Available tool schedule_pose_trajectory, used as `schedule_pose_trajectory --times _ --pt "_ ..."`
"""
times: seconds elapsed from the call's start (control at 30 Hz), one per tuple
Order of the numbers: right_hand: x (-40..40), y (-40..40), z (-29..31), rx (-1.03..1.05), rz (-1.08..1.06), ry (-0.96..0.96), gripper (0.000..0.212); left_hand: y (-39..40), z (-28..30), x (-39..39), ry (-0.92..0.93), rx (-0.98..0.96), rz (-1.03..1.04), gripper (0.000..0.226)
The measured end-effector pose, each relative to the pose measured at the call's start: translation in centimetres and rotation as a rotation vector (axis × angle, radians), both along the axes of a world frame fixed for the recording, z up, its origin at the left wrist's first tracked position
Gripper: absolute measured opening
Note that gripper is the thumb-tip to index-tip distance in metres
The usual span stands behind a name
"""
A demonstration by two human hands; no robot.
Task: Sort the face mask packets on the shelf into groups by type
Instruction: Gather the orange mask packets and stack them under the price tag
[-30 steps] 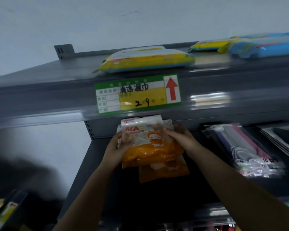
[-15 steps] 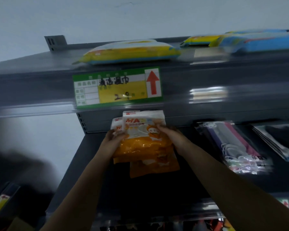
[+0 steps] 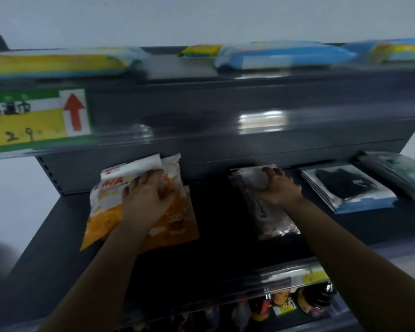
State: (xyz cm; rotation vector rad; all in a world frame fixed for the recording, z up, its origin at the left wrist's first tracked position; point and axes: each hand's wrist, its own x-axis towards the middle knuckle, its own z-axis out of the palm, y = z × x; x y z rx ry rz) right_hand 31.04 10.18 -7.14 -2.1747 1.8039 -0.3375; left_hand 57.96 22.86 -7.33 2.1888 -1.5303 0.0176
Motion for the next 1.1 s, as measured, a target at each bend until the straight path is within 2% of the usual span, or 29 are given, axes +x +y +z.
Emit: schedule_pose_trajectory --times 0.1,0.27,0.33,0.43,0.57,0.63,0.7,0.77,0.83,0.93,1.0,1.03,1.1 --pt "-1.4 -0.5 -2.0 0.104 -0.01 -0.129 0.122 -0.3 -1.1 -0.2 -0.023 0.103 0.004 0.069" --pt "-0.8 -1.8 -3.5 0.103 0.024 -0.221 0.124 -0.1 -2.1 1.0 0.008 0.067 0.007 0.06" --pt "0.1 -1.8 -3.5 0.131 0.04 -0.205 0.128 0.1 -2.1 0.9 0.013 0.083 -0.002 0.063" --pt "1.3 -2.0 -3.2 0.153 0.075 -0.161 0.132 0.5 -1.9 0.9 0.07 0.039 -0.025 0.055" --pt "2.2 -1.6 -1.4 0.093 0.101 0.061 0.114 1.3 -1.1 0.8 0.247 -0.158 0.009 0.03" --pt "3.6 -0.5 -0.5 -0.071 0.147 0.094 0.107 1.5 -0.9 1.4 0.277 -0.194 0.043 0.034" --pt "5.9 1.7 0.2 -0.183 0.266 -0.062 0.102 1.7 -1.1 2.5 0.257 -0.191 0.042 0.045" --pt "8.8 4.0 0.4 -0.154 0.388 -0.262 0.087 2.2 -1.2 3.5 0.273 -0.195 0.055 0.045" --pt "11.9 6.2 0.4 -0.183 0.497 -0.294 0.074 2.9 -1.2 4.4 0.291 -0.169 0.091 0.042" --pt "16.3 8.4 0.4 -0.235 0.608 -0.164 0.068 3.9 -1.7 6.1 0.291 0.092 0.306 0.095" --pt "18.4 9.0 0.3 -0.168 0.615 -0.056 0.062 4.3 -2.0 7.1 0.378 0.152 0.35 0.108" --pt "19.1 9.2 0.4 -0.121 0.609 -0.015 0.059 4.4 -2.1 7.7 0.425 0.12 0.317 0.107" --pt "20.1 9.4 0.6 -0.011 0.584 0.02 0.055 4.9 -2.3 8.7 0.642 -0.046 0.252 0.078"
